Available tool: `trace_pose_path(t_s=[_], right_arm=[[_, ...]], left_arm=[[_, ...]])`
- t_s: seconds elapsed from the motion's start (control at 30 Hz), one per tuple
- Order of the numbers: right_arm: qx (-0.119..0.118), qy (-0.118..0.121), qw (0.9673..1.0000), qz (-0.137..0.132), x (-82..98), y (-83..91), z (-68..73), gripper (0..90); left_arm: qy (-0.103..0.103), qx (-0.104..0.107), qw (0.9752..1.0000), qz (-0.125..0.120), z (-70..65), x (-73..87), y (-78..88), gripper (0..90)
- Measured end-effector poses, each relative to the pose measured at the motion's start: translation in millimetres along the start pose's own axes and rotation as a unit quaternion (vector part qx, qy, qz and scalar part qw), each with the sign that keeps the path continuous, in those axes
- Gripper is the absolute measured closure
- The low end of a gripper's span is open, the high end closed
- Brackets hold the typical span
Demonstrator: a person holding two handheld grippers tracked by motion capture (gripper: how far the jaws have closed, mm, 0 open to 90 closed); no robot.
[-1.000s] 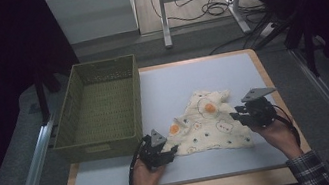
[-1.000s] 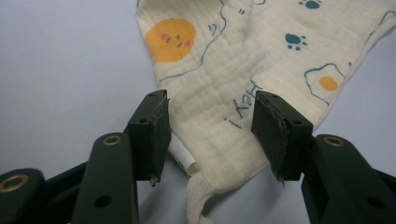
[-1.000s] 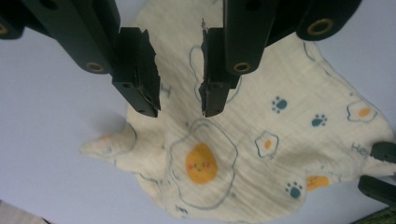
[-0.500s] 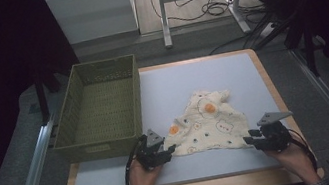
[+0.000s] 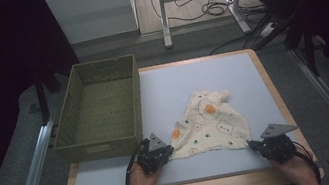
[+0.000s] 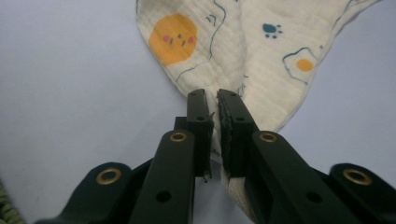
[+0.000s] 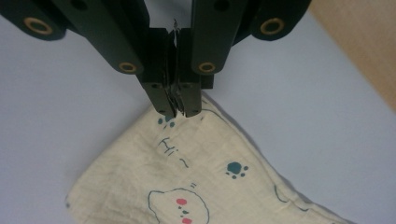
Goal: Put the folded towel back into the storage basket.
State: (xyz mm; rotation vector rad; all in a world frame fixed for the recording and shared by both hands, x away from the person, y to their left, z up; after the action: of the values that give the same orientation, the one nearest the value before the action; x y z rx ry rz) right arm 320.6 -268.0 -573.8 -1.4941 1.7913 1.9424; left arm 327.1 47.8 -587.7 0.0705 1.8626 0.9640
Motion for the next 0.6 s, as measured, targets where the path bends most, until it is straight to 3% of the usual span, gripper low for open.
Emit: trace_pose_path(t_s=[0.23,0.43,0.5,0.6], right_arm=[[-0.008,-0.017,0.9998,-0.006,19.0,29.0,-3.7,86.7],[-0.013,-0.022,0.9997,0.004,37.2,47.2,-1.1,86.2],[-0.015,-0.024,0.9996,0.004,40.4,50.7,-0.8,84.1],[-0.013,-0.028,0.9995,-0.011,33.1,55.5,-5.8,74.3]], left_arm=[[-0.008,0.032,0.9995,0.004,-23.1,4.4,7.4,83.7],[-0.012,0.067,0.9974,0.022,-47.8,17.9,3.9,79.8],[-0.013,0.06,0.9981,0.009,-47.7,13.8,8.1,67.1],[-0.01,0.044,0.9989,-0.014,-38.0,-2.1,19.4,58.2]])
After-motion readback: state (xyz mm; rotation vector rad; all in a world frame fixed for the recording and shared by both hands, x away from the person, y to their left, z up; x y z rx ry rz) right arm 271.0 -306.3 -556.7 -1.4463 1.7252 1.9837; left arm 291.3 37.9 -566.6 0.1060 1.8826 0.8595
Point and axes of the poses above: each handheld gripper's, and its own axes: y roughly backward along the jaws, x roughly out of its underside, z roughly to its left, the point moved 8 cm from there along -y, roughly forward along the jaws, and after that the axes turned 11 degrees about x, right-handed, at the moved point
